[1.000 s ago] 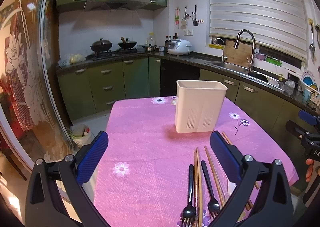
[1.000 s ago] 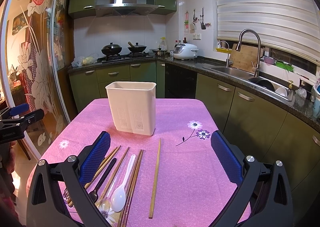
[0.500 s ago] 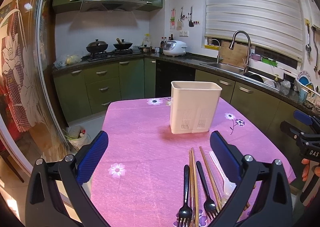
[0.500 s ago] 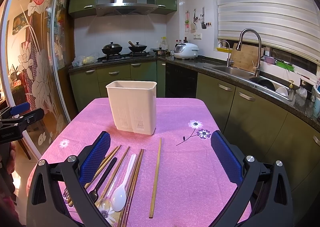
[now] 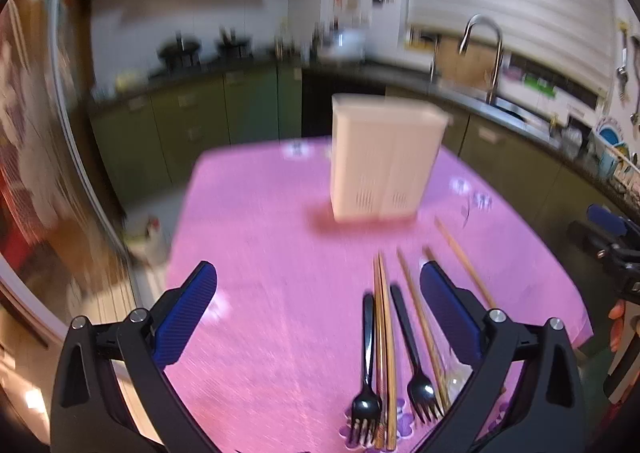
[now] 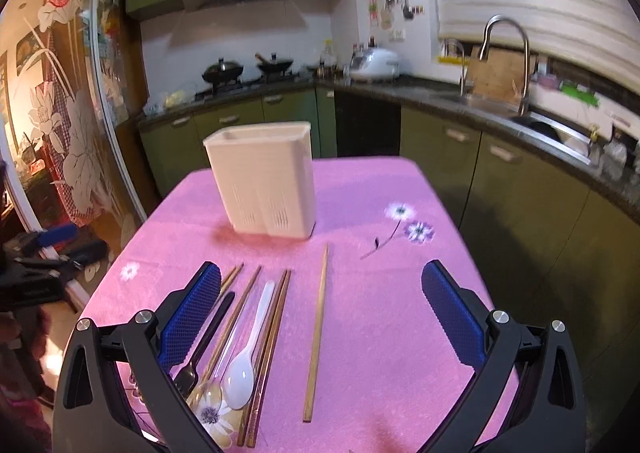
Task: Organize utensils
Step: 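Lower the left gripper over the black fork and close on its handle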
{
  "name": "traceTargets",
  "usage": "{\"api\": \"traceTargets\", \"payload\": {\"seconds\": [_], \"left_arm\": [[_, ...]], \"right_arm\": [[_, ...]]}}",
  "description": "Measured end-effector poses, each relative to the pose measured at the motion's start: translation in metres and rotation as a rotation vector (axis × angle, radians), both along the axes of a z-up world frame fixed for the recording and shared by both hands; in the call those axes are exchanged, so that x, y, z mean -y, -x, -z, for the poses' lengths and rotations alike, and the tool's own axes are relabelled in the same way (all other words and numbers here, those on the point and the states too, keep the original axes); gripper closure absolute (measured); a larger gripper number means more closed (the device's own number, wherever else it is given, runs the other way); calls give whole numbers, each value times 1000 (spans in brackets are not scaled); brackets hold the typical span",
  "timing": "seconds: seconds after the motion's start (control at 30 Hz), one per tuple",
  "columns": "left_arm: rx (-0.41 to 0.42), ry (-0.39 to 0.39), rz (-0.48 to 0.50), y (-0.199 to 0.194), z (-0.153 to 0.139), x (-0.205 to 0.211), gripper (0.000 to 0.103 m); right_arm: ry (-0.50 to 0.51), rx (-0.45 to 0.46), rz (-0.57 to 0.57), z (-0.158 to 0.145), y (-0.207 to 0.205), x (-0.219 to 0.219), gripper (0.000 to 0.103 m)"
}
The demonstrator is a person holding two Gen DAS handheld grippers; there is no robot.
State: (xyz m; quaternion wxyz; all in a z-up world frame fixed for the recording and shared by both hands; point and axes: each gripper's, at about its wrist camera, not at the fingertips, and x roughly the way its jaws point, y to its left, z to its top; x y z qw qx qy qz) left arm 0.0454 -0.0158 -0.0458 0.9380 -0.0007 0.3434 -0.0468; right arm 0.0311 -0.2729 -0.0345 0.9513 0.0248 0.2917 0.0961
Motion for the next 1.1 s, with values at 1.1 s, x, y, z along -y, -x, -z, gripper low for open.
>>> {"api": "traceTargets", "payload": {"seconds": [1.1], "left_arm": [[-347,-173,108,-66,104,46,36]], "right_arm": [[-82,-141,2,32,-31,11,4]]}}
